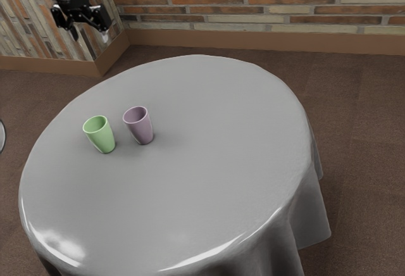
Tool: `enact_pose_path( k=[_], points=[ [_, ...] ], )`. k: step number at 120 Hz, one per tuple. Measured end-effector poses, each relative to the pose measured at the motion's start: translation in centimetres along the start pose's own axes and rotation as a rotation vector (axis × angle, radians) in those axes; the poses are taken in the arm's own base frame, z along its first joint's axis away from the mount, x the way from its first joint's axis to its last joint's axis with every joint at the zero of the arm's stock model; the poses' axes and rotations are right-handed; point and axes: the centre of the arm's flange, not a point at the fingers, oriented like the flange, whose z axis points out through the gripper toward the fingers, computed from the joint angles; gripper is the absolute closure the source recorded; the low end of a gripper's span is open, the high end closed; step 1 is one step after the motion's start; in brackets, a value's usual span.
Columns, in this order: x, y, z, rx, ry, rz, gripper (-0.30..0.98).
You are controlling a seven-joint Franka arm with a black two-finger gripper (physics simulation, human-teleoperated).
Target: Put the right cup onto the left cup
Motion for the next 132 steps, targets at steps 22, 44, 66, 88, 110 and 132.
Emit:
enact_pose_path(
  k=[22, 44, 66, 88, 110, 132],
  points=[
    [0.2, 4.0, 1.5, 0.001, -0.046, 0.080, 0.01],
    [3.3, 7.3, 8.3, -0.002, -0.085, 0.118, 0.01],
    [4.6, 11.5, 13.6, -0.050, -0.092, 0.119, 0.02],
    [0.1, 11.2, 18.1, -0.131, -0.145, -0.004, 0.02],
    [-1.1, 9.5, 21.6, -0.129, -0.157, -0.119, 0.02],
    [-0.2, 9.7, 23.7, -0.105, -0.120, -0.171, 0.02]
  ],
)
